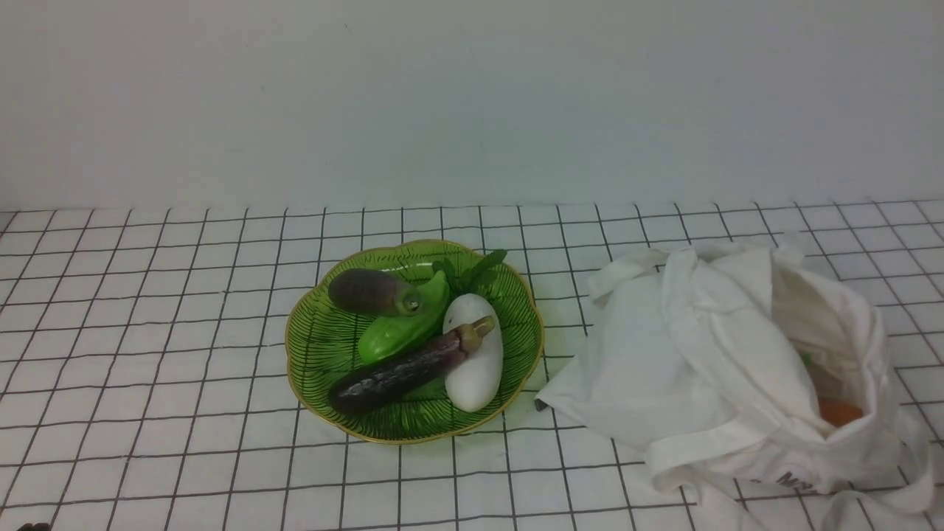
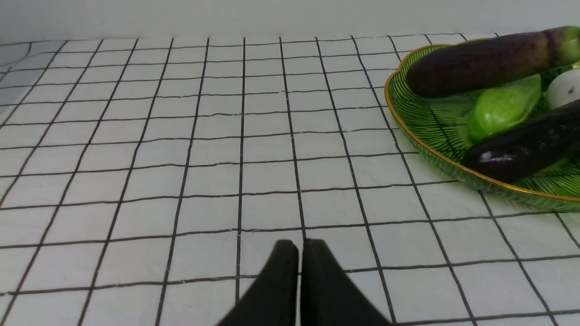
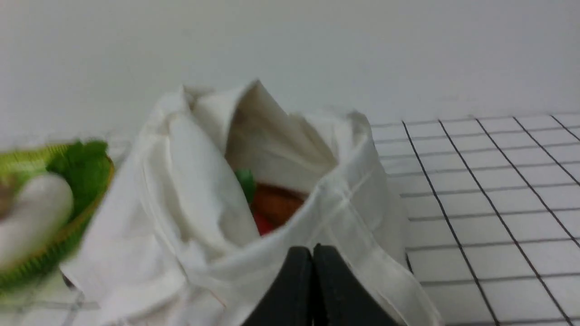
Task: Take vegetables from bag on white checkered tablecloth place on plate.
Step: 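Reach for the red bell pepper in the white bag with the right gripper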
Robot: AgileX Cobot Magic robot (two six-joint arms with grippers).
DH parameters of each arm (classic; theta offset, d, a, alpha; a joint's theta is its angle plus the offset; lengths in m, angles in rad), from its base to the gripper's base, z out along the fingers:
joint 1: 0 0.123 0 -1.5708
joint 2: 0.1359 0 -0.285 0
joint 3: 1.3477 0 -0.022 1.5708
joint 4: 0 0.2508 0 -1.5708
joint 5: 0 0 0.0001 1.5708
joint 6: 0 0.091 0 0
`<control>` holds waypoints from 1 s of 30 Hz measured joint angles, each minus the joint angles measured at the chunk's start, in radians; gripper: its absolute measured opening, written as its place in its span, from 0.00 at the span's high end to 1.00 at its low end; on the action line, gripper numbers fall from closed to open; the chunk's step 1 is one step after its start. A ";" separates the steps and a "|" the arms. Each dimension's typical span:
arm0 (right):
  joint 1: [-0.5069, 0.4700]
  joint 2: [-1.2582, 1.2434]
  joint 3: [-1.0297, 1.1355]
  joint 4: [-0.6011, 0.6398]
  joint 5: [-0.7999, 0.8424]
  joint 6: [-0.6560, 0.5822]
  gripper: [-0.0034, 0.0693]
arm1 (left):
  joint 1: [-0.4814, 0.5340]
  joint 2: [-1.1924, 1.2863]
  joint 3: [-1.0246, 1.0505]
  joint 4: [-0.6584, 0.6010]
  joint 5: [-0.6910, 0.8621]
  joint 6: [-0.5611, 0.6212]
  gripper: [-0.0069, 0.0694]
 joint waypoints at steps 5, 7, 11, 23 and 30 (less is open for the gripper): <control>0.000 0.000 0.000 0.207 -0.161 0.138 0.97 | 0.000 0.000 0.000 0.000 0.000 0.000 0.92; 0.000 0.000 0.000 0.280 -0.225 0.163 0.97 | 0.000 0.000 0.000 0.000 0.000 0.000 0.92; 0.000 0.000 0.000 0.301 -0.254 0.167 0.97 | 0.000 0.000 0.000 0.000 0.000 0.000 0.92; 0.013 0.342 -0.462 0.139 0.251 0.108 0.97 | 0.000 0.000 0.000 0.000 0.000 0.000 0.92; 0.013 0.797 -0.749 0.048 0.565 -0.002 0.97 | 0.000 0.000 0.000 0.000 0.000 0.000 0.92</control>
